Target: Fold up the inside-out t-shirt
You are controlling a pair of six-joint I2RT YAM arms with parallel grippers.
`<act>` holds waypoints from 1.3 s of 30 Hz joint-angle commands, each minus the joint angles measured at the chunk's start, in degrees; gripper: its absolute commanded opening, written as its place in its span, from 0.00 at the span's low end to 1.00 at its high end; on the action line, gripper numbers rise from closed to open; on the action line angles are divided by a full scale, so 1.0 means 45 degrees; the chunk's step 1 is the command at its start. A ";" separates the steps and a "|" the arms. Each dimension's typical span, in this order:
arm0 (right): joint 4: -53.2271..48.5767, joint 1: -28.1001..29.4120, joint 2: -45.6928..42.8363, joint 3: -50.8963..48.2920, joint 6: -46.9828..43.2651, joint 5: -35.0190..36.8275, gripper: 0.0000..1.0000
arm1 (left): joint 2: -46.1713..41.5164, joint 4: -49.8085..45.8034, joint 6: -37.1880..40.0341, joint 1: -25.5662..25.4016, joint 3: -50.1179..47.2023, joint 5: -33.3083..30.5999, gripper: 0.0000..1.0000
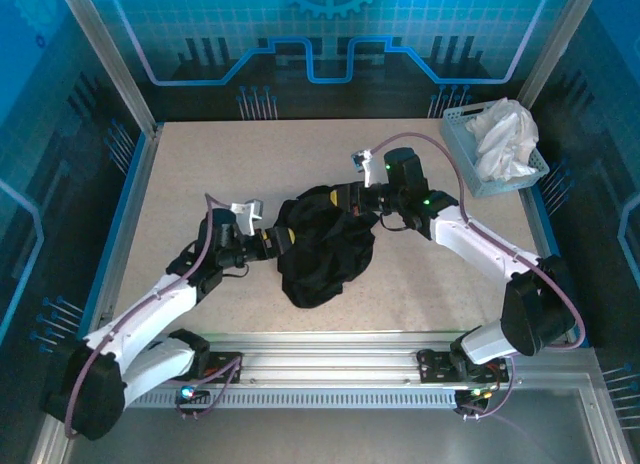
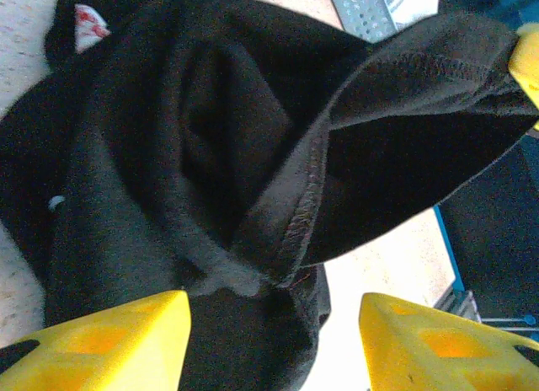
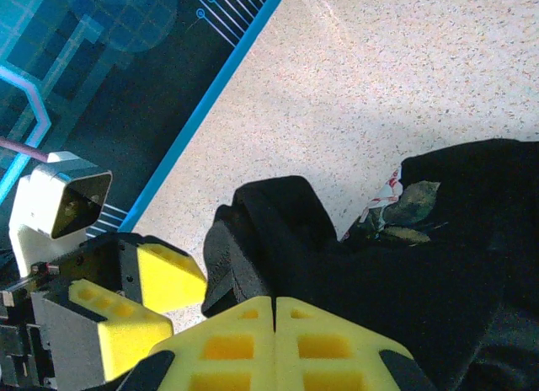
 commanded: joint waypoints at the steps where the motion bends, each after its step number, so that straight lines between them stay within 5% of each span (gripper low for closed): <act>1: 0.0456 -0.0075 0.0126 0.0227 0.0065 -0.0242 0.00 | 0.0885 0.1369 0.0025 -0.0164 0.0444 0.0560 0.54; 7: 0.0316 -0.0072 -0.0019 0.0429 -0.0142 -0.0292 0.00 | 0.2240 0.1803 0.0356 -0.0164 0.1289 0.0269 0.43; 21: -0.0011 -0.0111 0.0067 0.1067 -0.0508 -0.0414 0.00 | 0.2686 0.4206 -0.0185 -0.0145 0.0790 0.1505 0.51; 33: -0.0059 -0.0199 0.0126 0.1272 -0.0638 -0.0402 0.00 | 0.2424 0.4665 -0.0772 -0.0145 0.0176 0.1538 0.25; 39: -0.0876 -0.0147 -0.0182 0.1602 -0.1681 0.0119 0.00 | 0.1649 0.1255 -0.0339 -0.0174 0.1120 -0.0749 0.07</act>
